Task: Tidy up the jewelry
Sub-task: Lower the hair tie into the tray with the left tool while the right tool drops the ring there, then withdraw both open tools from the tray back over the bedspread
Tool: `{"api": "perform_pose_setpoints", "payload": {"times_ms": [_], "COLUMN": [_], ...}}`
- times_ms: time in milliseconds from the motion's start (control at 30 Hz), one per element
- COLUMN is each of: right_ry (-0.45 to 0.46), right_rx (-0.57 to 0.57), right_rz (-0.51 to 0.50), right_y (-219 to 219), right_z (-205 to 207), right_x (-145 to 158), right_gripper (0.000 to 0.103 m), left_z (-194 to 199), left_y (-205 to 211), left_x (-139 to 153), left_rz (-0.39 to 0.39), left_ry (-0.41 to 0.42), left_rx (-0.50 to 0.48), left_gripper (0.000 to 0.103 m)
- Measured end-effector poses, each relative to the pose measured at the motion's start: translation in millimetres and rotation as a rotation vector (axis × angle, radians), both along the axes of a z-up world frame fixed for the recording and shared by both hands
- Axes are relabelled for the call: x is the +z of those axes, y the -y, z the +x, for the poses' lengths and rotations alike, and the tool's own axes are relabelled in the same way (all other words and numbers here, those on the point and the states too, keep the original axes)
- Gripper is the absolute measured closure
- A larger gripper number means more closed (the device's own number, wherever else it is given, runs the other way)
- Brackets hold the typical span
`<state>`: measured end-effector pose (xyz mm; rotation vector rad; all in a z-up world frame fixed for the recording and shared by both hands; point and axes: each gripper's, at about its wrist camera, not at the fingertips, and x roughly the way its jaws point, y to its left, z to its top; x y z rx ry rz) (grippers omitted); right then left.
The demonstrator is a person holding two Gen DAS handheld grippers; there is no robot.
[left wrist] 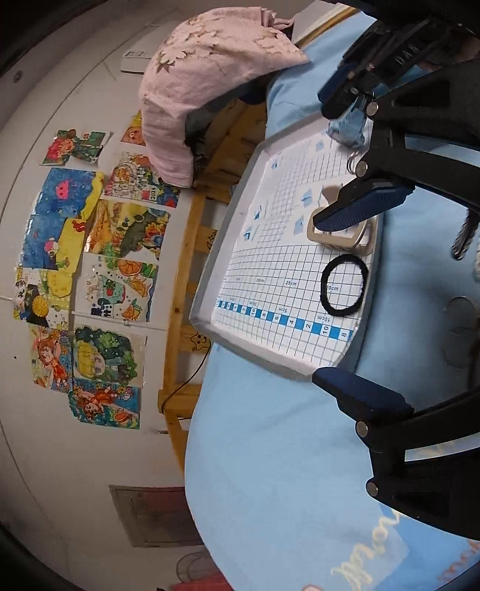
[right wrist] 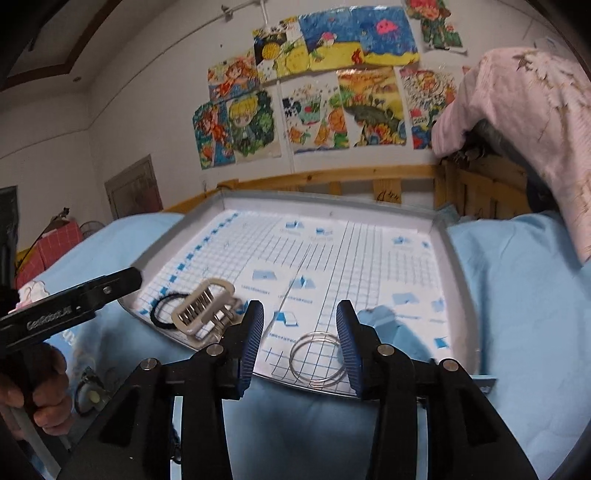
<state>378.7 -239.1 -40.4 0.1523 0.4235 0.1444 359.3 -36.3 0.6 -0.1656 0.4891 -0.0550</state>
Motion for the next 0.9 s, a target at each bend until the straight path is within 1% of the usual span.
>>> {"api": "perform_pose_setpoints", "payload": {"times_ms": [33,67,100,133,233,267,300,333,400,467,533,600,633,767,900], "right_ry": [0.014,0.027,0.047,0.065,0.126,0.144,0.166,0.181,0.209,0.231,0.254,0.266,0.268,0.29,0.286], "right_rx": [-0.011,-0.019,-0.032,-0.036,-0.041,-0.047,-0.051,-0.052,-0.055,-0.059,-0.062,-0.061,-0.058,-0.059,-0.048], "right_rz": [0.007,0.015,0.023,0.027,0.002,-0.003,0.002,0.009,0.013,-0.007,-0.005,0.005,0.007,0.035,0.021], "right_y": [3,7,9,11,12,12,12,12,11,6,3,0,-2,-8,-19], "right_z": [-5,-10,-18,-24,-51,-59,-69,-76,-94,-114,-135,-155,-168,-213,-247], "right_x": [5,11,18,23,43,49,56,60,70,79,85,89,91,90,83], "right_gripper": [0.066,0.061,0.052,0.048,0.04,0.035,0.03,0.028,0.017,0.011,0.01,0.003,0.002,0.002,0.002], "left_z": [-9,-15,-21,-30,-60,-68,-77,-89,-107,-126,-149,-166,-179,-218,-251], "left_y": [-3,-4,-6,-8,-12,-13,-13,-15,-18,-22,-24,-25,-26,-27,-28], "left_x": [5,9,13,19,33,36,40,44,50,55,60,62,62,60,55], "left_rz": [-0.008,-0.011,-0.012,-0.01,-0.008,-0.001,0.001,0.004,0.004,0.002,0.018,0.027,0.03,0.039,0.034], "left_ry": [0.011,0.022,0.036,0.057,0.103,0.106,0.119,0.134,0.148,0.167,0.192,0.205,0.213,0.235,0.247], "left_rx": [0.003,0.006,0.014,0.027,0.041,0.041,0.046,0.055,0.061,0.068,0.075,0.08,0.081,0.075,0.076], "left_gripper": [0.024,0.016,0.007,0.005,0.001,0.0,0.0,0.0,0.0,0.0,0.0,0.0,0.0,0.0,0.0]}}
